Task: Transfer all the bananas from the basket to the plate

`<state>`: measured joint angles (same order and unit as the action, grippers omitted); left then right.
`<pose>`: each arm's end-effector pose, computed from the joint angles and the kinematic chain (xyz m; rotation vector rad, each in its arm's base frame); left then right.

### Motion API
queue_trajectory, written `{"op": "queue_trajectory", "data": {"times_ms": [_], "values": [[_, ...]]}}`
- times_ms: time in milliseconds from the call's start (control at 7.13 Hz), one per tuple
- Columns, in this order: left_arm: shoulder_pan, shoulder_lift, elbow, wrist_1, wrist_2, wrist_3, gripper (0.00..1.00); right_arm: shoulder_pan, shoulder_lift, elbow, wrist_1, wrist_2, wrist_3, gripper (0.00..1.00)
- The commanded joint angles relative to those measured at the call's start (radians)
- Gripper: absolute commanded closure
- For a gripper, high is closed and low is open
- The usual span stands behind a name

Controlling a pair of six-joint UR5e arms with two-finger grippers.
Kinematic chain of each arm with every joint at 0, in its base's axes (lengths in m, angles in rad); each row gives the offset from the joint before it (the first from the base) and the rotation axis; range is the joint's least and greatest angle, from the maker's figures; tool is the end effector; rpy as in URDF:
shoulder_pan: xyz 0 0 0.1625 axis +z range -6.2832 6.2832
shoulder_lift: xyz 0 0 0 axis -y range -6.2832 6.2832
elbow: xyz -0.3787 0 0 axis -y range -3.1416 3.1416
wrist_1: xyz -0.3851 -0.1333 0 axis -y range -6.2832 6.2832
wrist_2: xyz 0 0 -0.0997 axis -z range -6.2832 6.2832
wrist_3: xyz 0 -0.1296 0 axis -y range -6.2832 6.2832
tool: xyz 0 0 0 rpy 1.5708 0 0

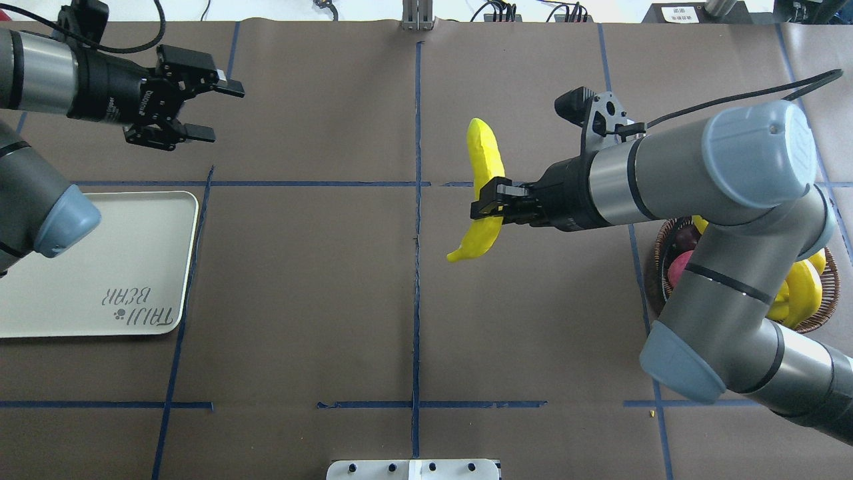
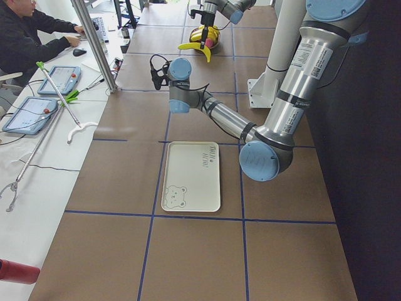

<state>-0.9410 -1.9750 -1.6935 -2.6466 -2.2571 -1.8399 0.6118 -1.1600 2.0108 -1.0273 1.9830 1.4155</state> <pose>0.2996 -0.4979 0.2142 0.0045 1.6092 -0.3910 -0.3950 -0.3765 0.1429 0.1952 -1.3962 0.0910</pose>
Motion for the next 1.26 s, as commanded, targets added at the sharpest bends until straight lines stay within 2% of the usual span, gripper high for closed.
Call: {"op": "queue_trajectory", "data": {"times_ms": [0,281,421,561,702,1122], "values": [[0.105,-0.093,-0.012,-0.001,0.001,-0.019,0.01,-0.079,0.028,0.0,0.006,-0.033,-0.006,0.99],[0.163,-0.126,-0.015,-0.003,0.01,-0.016,0.01,-0.188,0.048,0.0,0.006,-0.187,-0.004,0.99],[0.195,-0.149,-0.009,0.0,0.027,-0.016,0.01,-0.19,0.054,0.002,0.006,-0.188,-0.004,0.99],[0.25,-0.16,-0.009,-0.003,0.118,-0.015,0.01,-0.19,0.054,0.003,0.007,-0.188,0.0,0.99],[0.281,-0.16,-0.003,-0.003,0.154,-0.013,0.01,-0.188,0.056,0.005,0.007,-0.188,-0.001,0.99],[0.301,-0.162,0.005,-0.001,0.156,-0.013,0.04,-0.19,0.056,0.006,0.012,-0.188,-0.001,0.99]]}}
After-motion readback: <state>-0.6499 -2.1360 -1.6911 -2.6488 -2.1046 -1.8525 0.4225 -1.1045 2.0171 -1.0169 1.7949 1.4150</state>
